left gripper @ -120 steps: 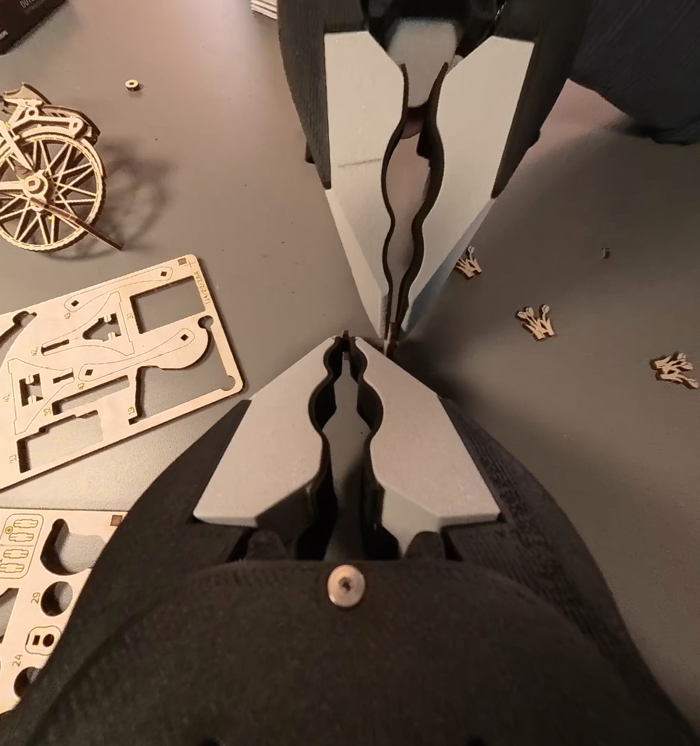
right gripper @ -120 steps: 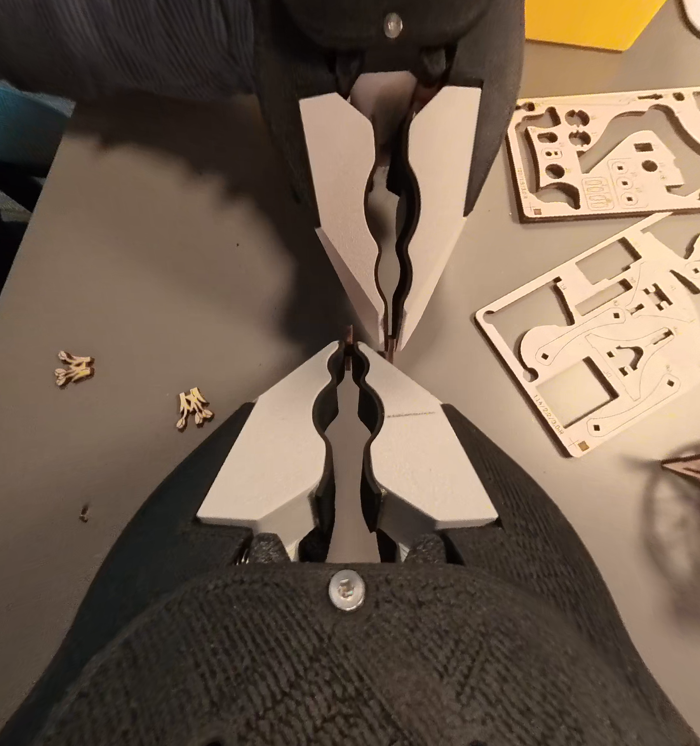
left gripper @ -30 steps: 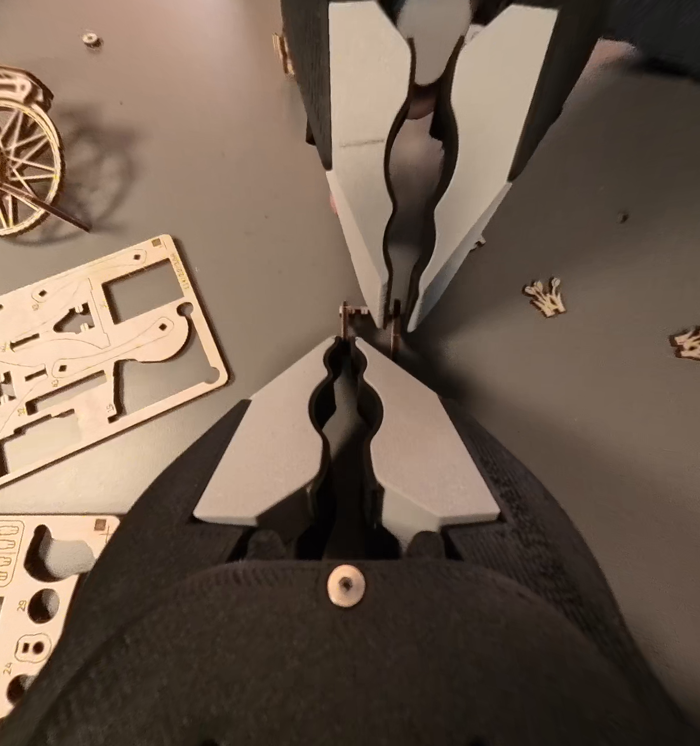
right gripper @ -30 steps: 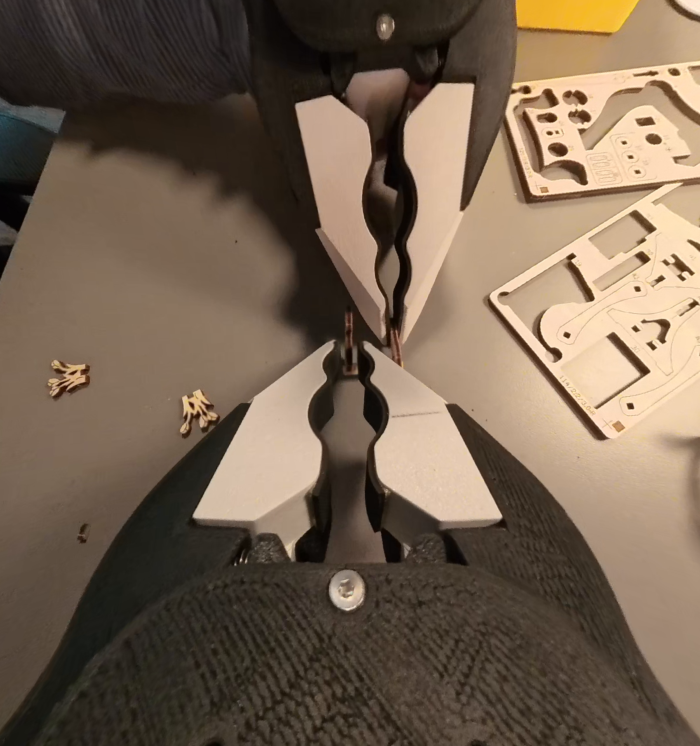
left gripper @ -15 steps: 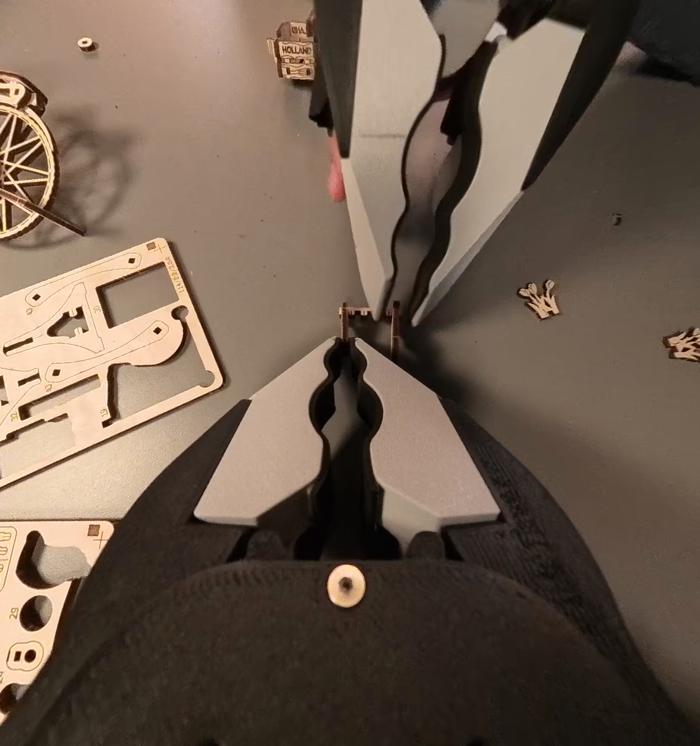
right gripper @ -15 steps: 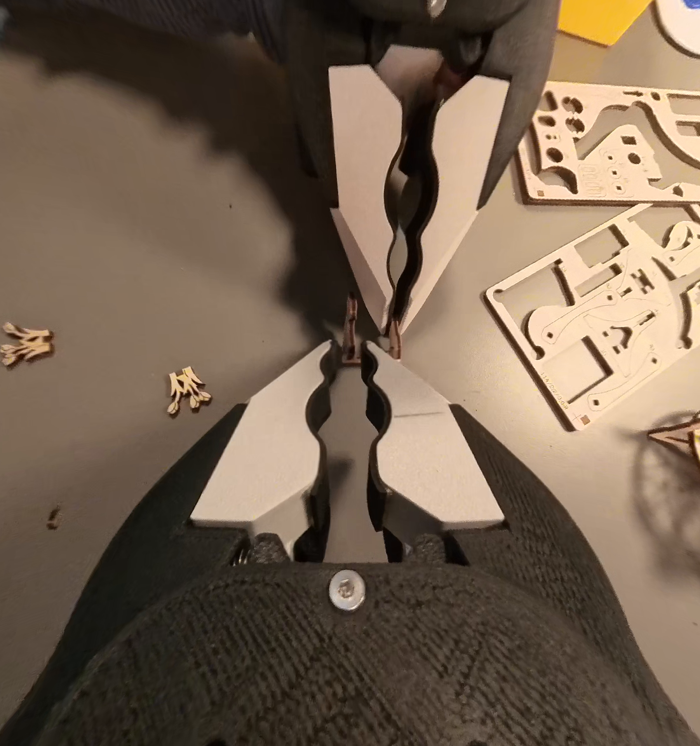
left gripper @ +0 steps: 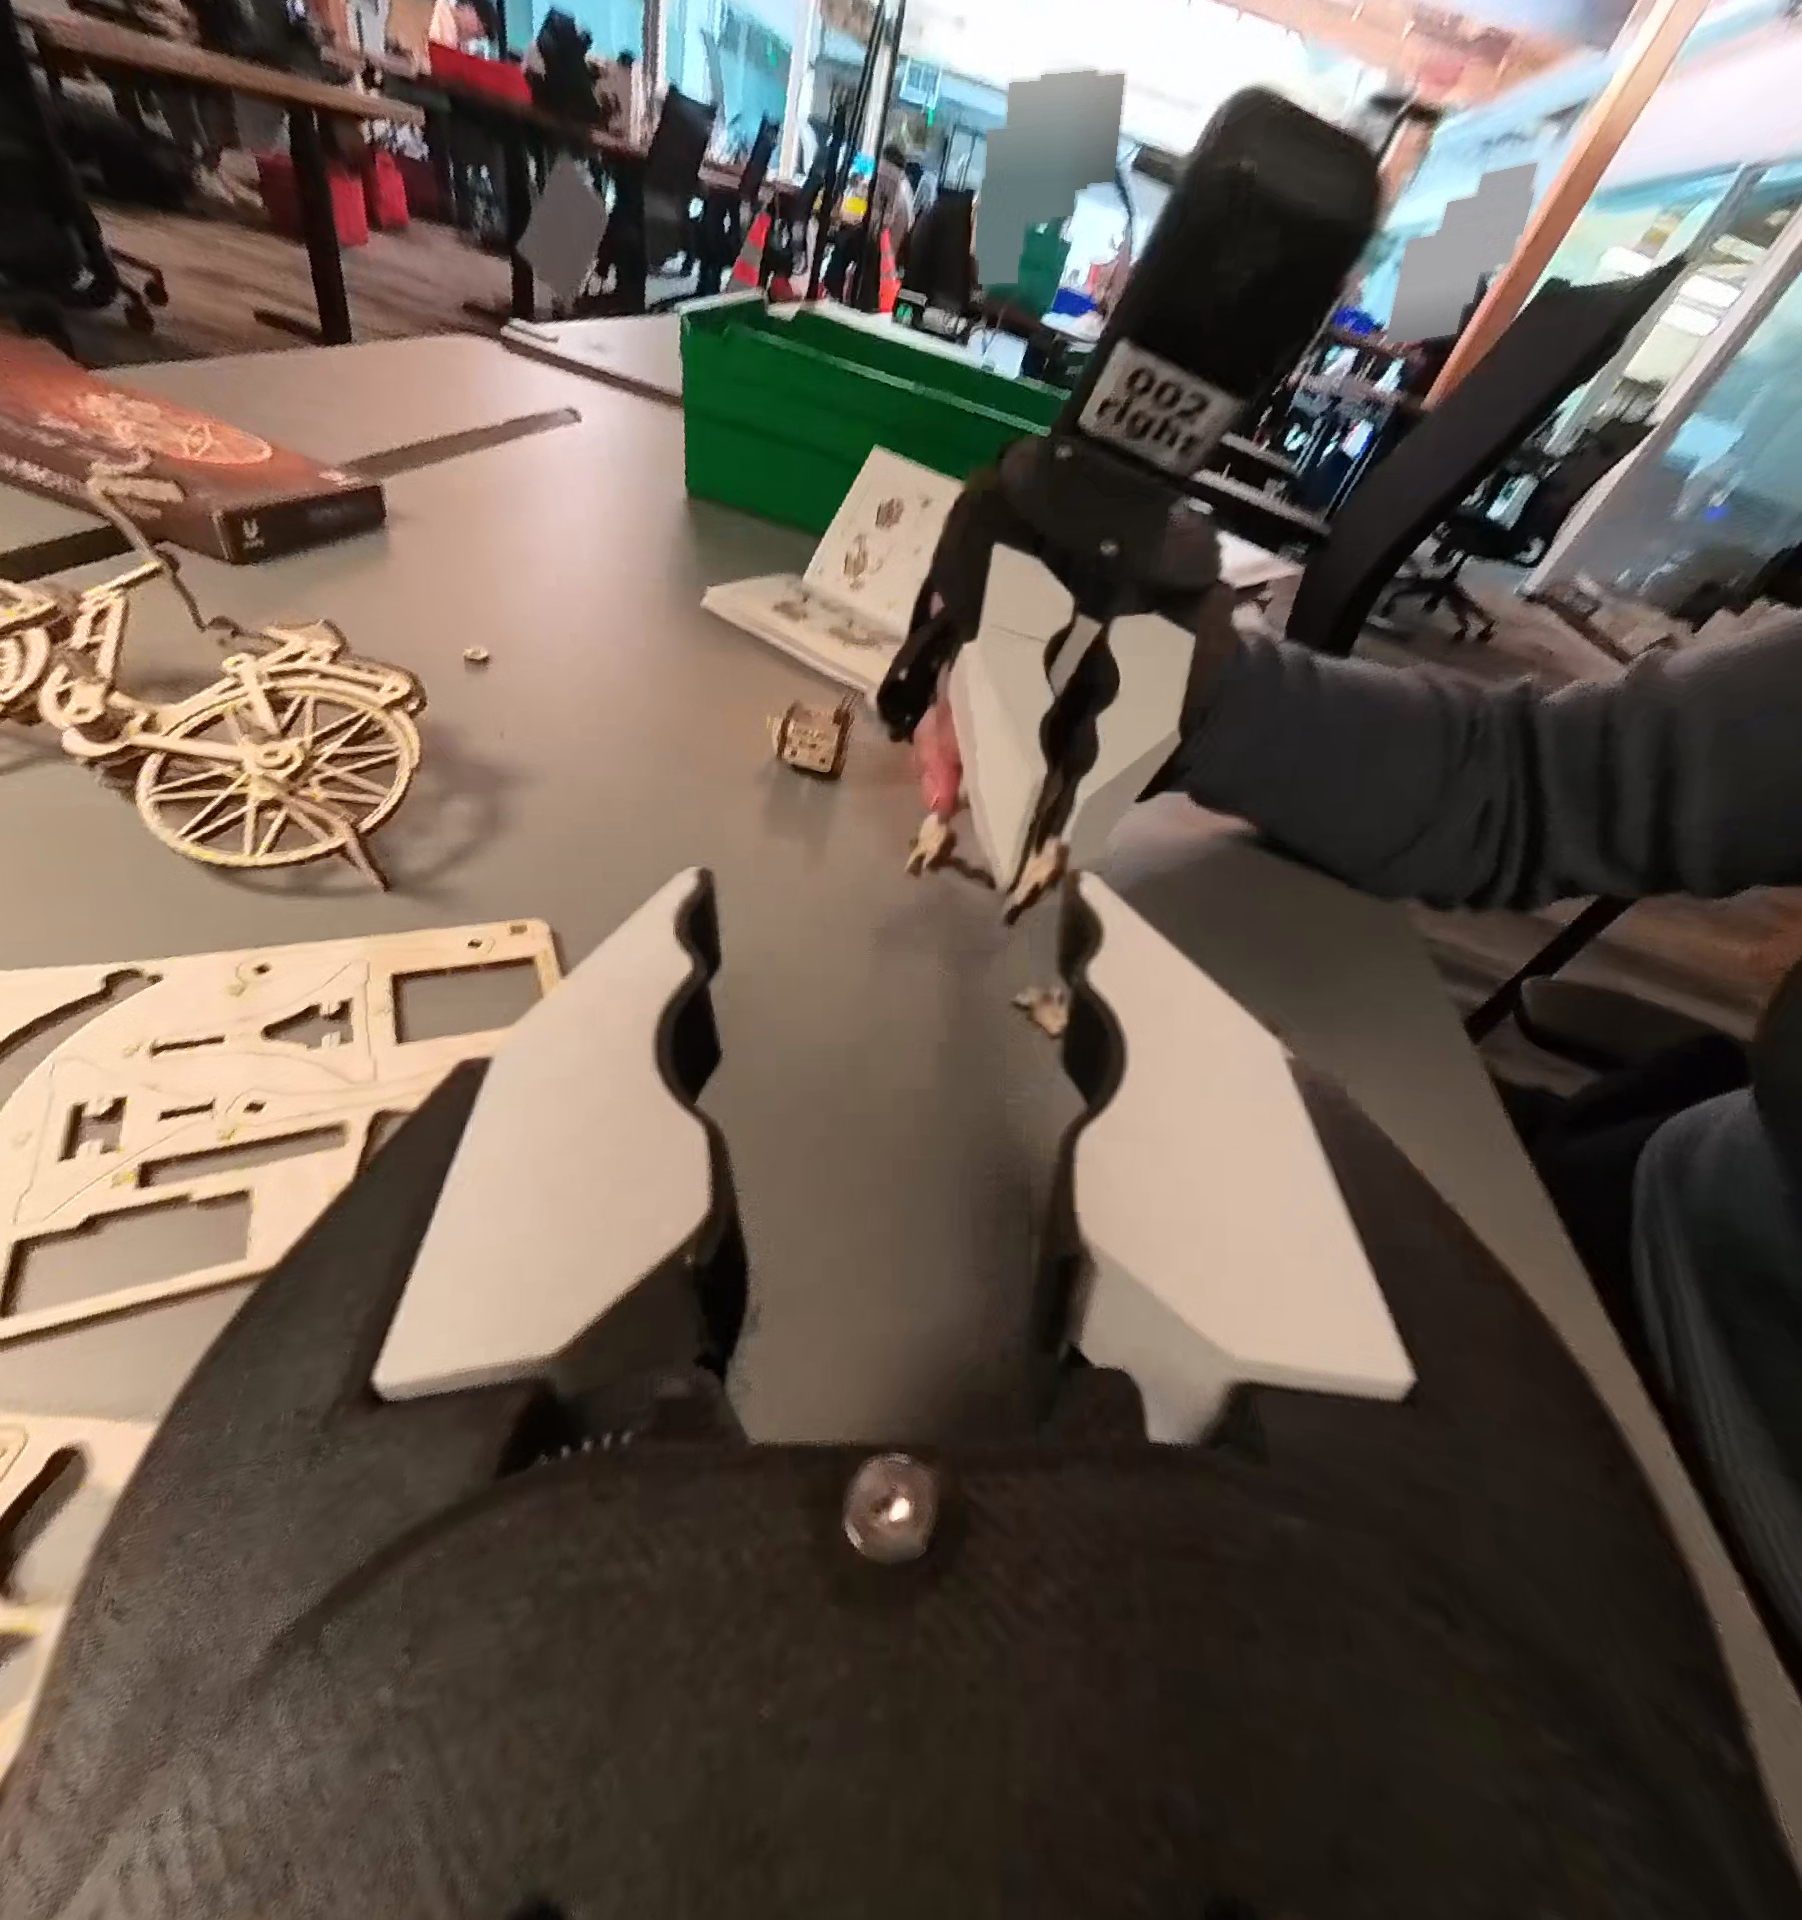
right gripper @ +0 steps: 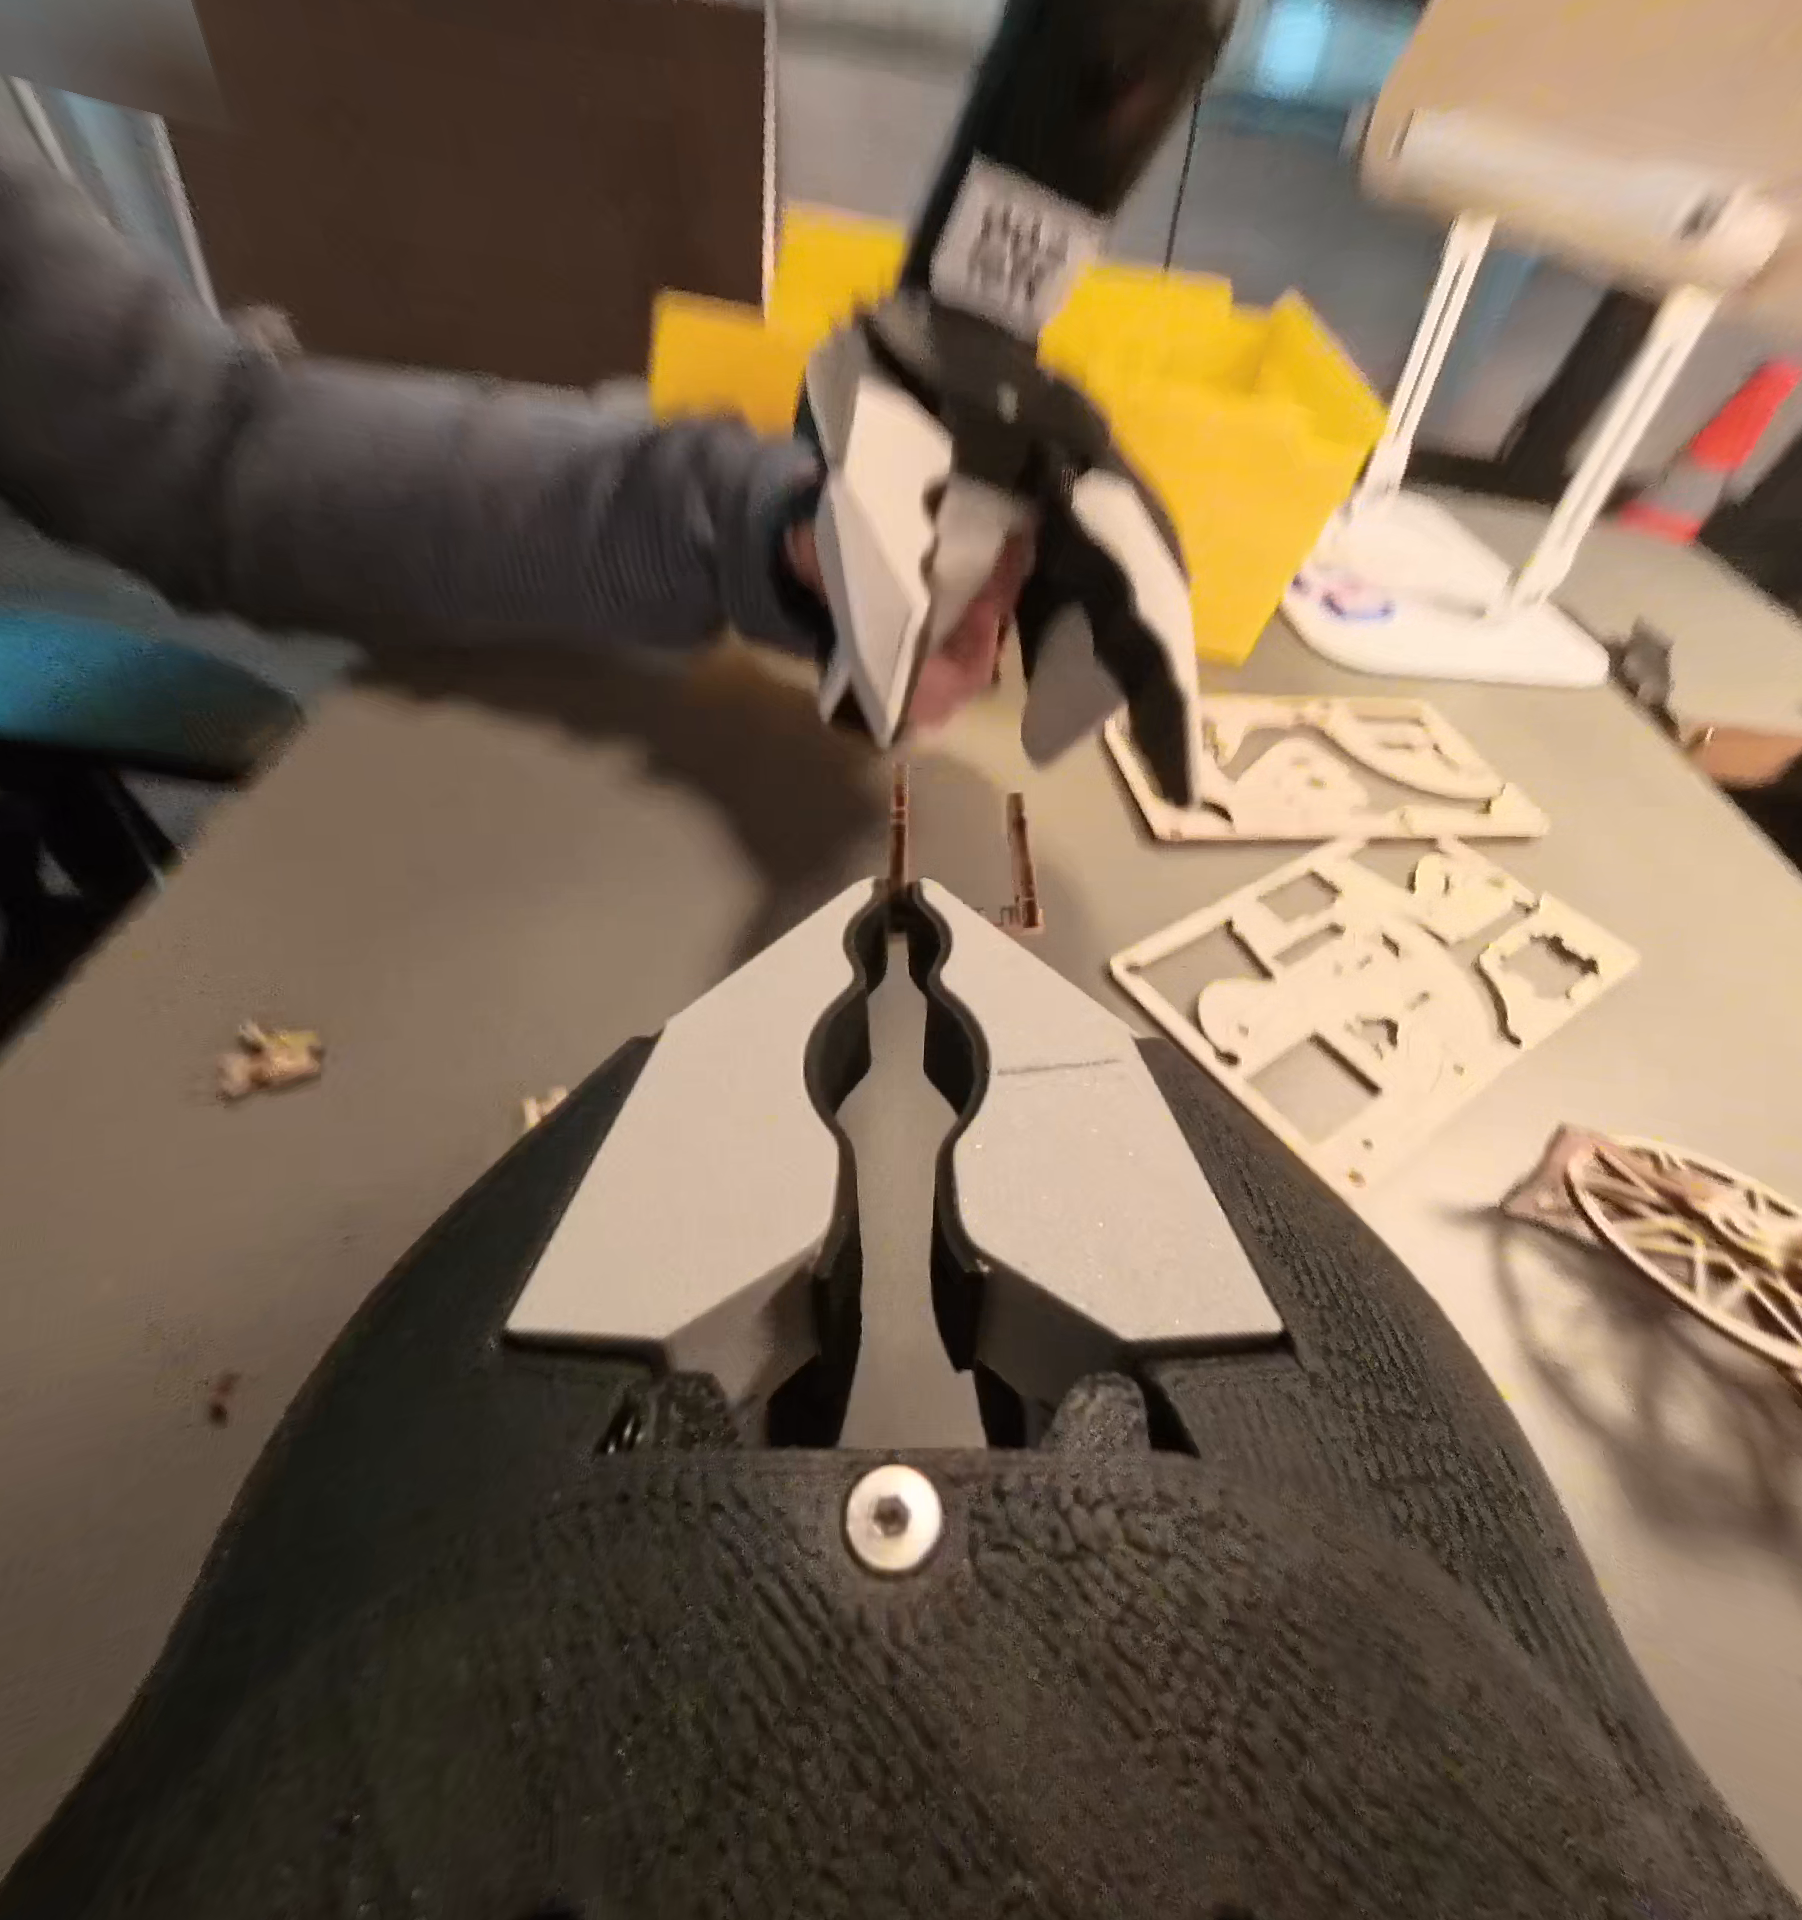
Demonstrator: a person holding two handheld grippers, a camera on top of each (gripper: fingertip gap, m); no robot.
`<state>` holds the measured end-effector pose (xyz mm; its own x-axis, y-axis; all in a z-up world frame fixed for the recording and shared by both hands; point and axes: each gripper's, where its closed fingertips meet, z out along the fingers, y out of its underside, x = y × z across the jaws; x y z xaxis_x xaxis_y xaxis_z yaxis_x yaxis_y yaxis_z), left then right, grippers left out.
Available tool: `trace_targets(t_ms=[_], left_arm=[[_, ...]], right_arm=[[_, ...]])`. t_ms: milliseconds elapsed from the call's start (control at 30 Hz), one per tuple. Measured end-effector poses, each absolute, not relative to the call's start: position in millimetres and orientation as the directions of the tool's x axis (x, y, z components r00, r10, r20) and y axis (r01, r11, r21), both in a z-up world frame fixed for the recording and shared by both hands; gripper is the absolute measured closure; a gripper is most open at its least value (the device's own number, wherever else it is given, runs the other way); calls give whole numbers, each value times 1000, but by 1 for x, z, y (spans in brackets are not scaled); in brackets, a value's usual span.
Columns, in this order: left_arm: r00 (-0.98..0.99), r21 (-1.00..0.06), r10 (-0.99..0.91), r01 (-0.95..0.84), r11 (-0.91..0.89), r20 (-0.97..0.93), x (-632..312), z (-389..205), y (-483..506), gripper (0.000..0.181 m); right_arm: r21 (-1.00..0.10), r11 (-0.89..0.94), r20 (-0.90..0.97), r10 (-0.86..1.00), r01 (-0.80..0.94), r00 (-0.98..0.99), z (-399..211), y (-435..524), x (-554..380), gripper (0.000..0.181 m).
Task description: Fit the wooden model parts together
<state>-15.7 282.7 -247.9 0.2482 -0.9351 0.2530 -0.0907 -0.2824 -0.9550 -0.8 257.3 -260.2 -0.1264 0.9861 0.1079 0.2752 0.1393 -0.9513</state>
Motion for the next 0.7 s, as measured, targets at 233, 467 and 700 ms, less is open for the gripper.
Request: trace_targets(t_ms=[233, 467, 700], left_arm=[[146, -976, -966, -4, -216, 213, 7, -232, 264, 114], [68, -942, -951, 172, -288, 303, 5, -207, 260, 136], [107, -957, -958, 153, -248, 265, 10, -211, 260, 153]], right_arm=[[-953, -261, -198, 919, -152, -340, -192, 237, 17, 181], [-874, -441, -296, 817, -204, -496, -177, 232, 27, 180], [-939, -293, -217, 910, -179, -354, -190, 238, 15, 180]])
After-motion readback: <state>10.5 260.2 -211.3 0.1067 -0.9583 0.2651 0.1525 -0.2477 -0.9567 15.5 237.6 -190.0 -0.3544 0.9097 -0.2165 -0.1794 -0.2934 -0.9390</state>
